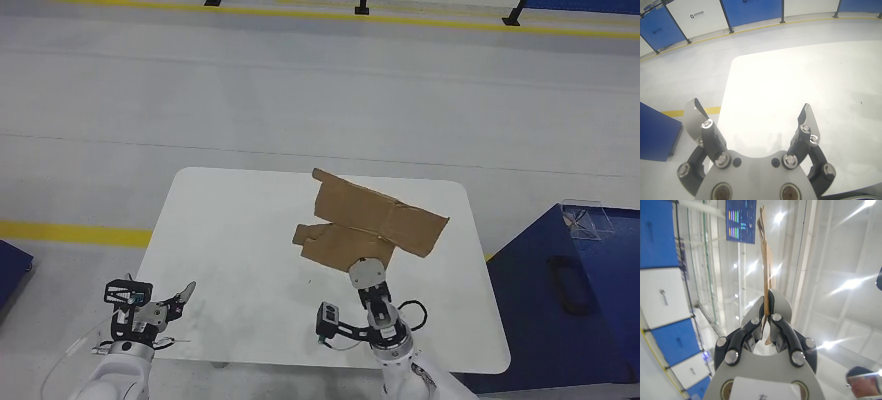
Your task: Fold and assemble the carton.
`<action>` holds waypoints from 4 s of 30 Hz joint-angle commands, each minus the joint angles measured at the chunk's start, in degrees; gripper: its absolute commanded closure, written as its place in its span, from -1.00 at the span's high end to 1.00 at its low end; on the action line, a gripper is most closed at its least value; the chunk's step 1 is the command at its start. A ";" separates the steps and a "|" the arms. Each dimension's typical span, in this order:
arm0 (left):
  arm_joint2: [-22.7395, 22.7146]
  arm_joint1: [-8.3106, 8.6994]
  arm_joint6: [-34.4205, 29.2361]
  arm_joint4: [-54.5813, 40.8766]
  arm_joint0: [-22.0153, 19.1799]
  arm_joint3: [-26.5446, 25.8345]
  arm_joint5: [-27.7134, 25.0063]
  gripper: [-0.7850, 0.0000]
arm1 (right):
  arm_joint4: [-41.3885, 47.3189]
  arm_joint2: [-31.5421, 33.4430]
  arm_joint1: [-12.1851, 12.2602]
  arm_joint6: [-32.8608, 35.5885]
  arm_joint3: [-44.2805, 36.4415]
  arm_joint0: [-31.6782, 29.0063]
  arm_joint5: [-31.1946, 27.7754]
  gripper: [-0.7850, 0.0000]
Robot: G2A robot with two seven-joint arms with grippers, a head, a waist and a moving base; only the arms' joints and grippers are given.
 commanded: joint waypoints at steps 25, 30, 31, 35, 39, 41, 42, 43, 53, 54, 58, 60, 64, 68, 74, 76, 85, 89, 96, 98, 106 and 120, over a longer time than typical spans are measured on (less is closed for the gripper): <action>0.00 0.00 0.00 0.00 0.00 0.00 0.00 1.00 | -64.22 33.68 0.63 26.21 -11.43 -9.20 -59.13 -1.00; 0.00 0.00 0.00 0.00 0.00 0.00 0.00 1.00 | -78.63 40.17 0.58 26.08 -12.32 -11.78 -75.60 -1.00; 0.00 0.00 0.00 0.00 0.00 0.00 0.00 1.00 | -82.89 41.09 0.56 25.22 -12.09 -11.99 -78.86 -1.00; 0.00 0.00 0.00 0.00 0.00 0.00 0.00 1.00 | -95.70 42.23 -0.06 17.81 -13.26 -12.32 -86.29 -1.00; 0.00 0.00 0.00 0.00 0.00 0.00 0.00 1.00 | -97.00 39.34 -0.68 16.31 -15.37 -12.48 -87.79 -1.00; 0.00 0.00 0.00 0.00 0.00 0.00 0.00 1.00 | -97.00 39.34 -0.68 16.31 -15.37 -12.48 -87.79 -1.00; 0.00 0.00 0.00 0.00 0.00 0.00 0.00 1.00 | -97.00 39.34 -0.68 16.31 -15.37 -12.48 -87.79 -1.00; 0.00 0.00 0.00 0.00 0.00 0.00 0.00 1.00 | -97.00 39.34 -0.68 16.31 -15.37 -12.48 -87.79 -1.00; 0.00 0.00 0.00 0.00 0.00 0.00 0.00 1.00 | -105.74 44.10 -0.58 12.78 -18.75 -12.28 -91.31 -1.00; 0.00 0.00 0.00 0.00 0.00 0.00 0.00 1.00 | -109.06 46.39 -0.52 11.36 -19.72 -12.69 -92.73 -1.00; 0.00 0.00 0.00 0.00 0.00 0.00 0.00 1.00 | -122.68 57.65 -0.59 4.14 -24.07 -15.02 -99.95 -1.00; 0.00 0.00 0.00 0.00 0.00 0.00 0.00 1.00 | -130.57 64.69 -1.11 -0.39 -27.55 -15.44 -100.06 -1.00; 0.00 0.00 0.00 0.00 0.00 0.00 0.00 1.00 | -152.18 76.96 -3.17 -10.08 -35.27 -16.05 -100.06 -1.00; 0.00 0.00 0.00 0.00 0.00 0.00 0.00 1.00 | -178.54 85.90 -5.76 -21.83 -42.72 -15.84 -100.06 -1.00; 0.00 0.00 0.00 0.00 0.00 0.00 0.00 1.00 | -215.50 83.25 -7.55 -44.28 -43.12 -15.32 -100.06 -1.00; 0.00 0.00 0.00 0.00 0.00 0.00 0.00 1.00 | -230.36 81.29 -7.45 -55.43 -43.12 -14.92 -100.06 -1.00; 0.00 0.00 0.00 0.00 0.00 0.00 0.00 1.00 | -288.61 67.19 -7.59 -94.77 -43.12 -34.62 -58.65 -1.00; 0.00 0.00 0.00 0.00 0.00 0.00 0.00 1.00 | -295.64 61.48 -7.81 -94.66 -43.12 -40.43 -50.62 -1.00; 0.00 0.00 0.00 0.00 0.00 0.00 0.00 1.00 | -276.12 62.20 -7.59 -97.30 -43.12 -40.31 -57.82 -1.00; 0.00 0.00 0.00 0.00 0.00 0.00 0.00 1.00 | -265.72 65.86 -7.27 -97.73 -43.12 -39.09 -65.47 -1.00; 0.00 0.00 0.00 0.00 0.00 0.00 0.00 1.00 | -224.52 74.90 -5.36 -88.38 -37.69 -33.46 -97.86 -1.00; 0.00 0.00 0.00 0.00 0.00 0.00 0.00 1.00 | -145.71 45.30 4.68 -32.31 -18.48 -22.99 -100.06 -1.00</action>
